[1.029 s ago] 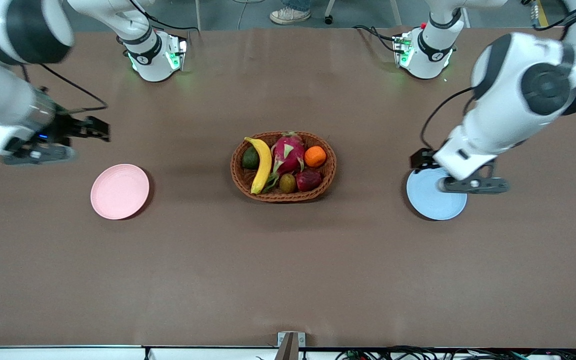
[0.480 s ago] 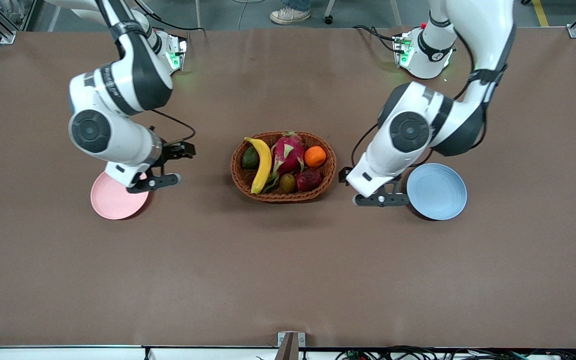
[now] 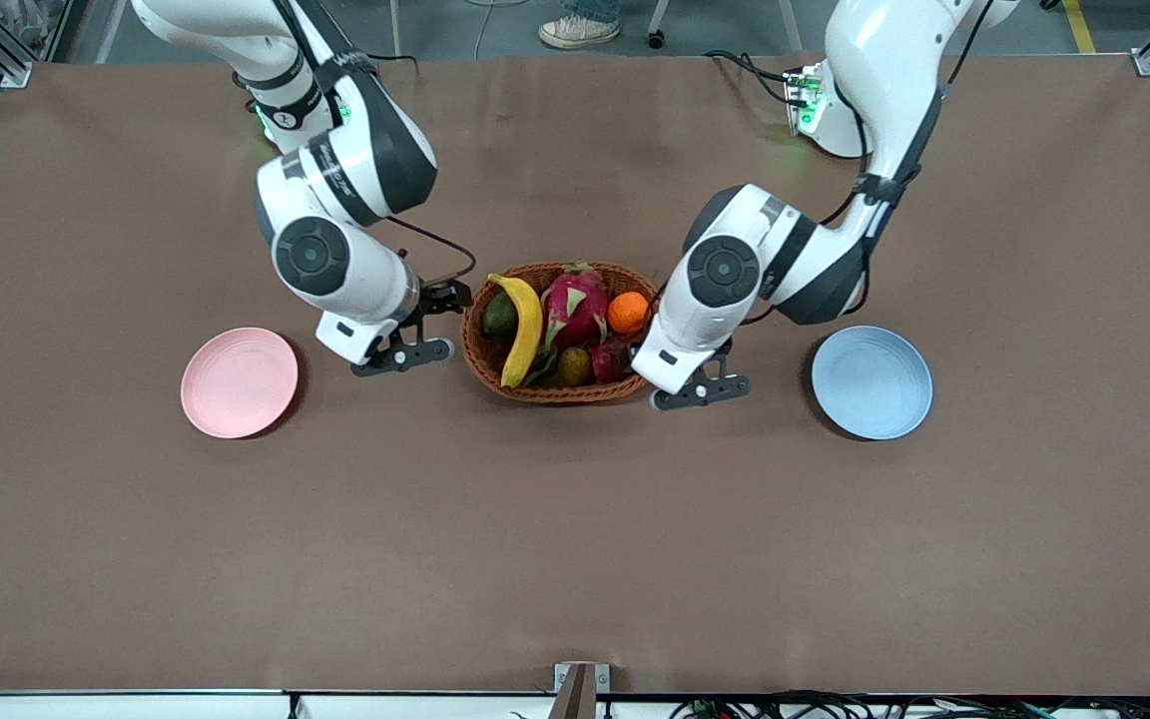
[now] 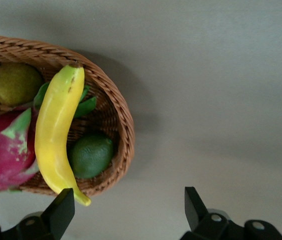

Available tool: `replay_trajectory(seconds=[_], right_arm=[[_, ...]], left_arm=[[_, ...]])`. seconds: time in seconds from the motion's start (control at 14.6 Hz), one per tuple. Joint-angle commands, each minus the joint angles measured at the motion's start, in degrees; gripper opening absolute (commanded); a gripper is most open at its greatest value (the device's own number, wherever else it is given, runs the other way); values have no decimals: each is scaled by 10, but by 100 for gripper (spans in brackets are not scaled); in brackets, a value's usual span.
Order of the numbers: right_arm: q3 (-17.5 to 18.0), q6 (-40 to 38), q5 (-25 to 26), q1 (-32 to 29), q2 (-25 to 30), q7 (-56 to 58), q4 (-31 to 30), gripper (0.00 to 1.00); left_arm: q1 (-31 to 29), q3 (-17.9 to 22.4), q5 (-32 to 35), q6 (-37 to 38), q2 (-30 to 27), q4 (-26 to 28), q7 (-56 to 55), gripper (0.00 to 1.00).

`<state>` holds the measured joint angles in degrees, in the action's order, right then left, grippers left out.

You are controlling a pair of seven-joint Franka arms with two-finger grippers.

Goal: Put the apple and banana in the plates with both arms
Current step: 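Move both grippers from the plates toward the fruit basket, then grasp the banana with the right gripper while the left gripper grasps the apple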

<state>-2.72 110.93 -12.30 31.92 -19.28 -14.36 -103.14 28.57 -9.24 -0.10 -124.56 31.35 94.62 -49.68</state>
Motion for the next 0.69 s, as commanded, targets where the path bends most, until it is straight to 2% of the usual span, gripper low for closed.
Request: replay_trajectory(seconds=[0.0,0.34,0.62], right_arm=[[-5,44,-18,26,-31,-50,9,97],[-5,68,-47,40,-87,-98,58,90],[-6,111,-78,56,-112,-98,63,90]], left_arm=[[10,2,-8,-31,21,-6,-54,100],[38,-3,-9,-67,44,-8,-124,100],[46,-4,-17,-74,63,-8,-129,100]])
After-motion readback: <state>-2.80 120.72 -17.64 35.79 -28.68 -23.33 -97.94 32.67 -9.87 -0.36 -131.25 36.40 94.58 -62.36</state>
